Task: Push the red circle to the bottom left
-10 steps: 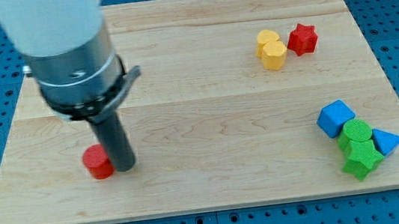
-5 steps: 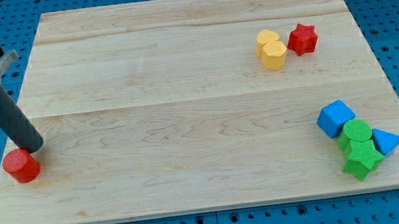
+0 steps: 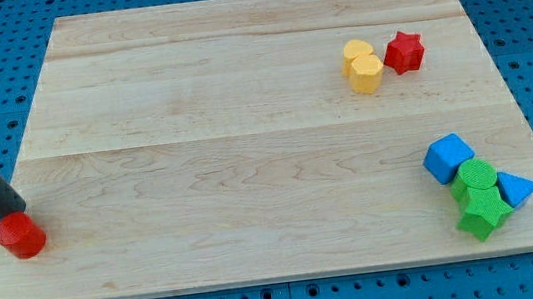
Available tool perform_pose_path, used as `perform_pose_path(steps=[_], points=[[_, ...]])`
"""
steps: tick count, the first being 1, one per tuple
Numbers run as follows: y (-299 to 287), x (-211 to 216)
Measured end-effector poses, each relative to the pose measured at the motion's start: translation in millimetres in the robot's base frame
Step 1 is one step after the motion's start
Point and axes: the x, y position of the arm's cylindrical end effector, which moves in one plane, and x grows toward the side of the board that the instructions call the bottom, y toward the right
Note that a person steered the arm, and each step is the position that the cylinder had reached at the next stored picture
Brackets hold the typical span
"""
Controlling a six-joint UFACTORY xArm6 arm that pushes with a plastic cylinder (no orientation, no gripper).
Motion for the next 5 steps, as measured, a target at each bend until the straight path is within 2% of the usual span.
perform_pose_path(steps=[5], points=[[0,30]])
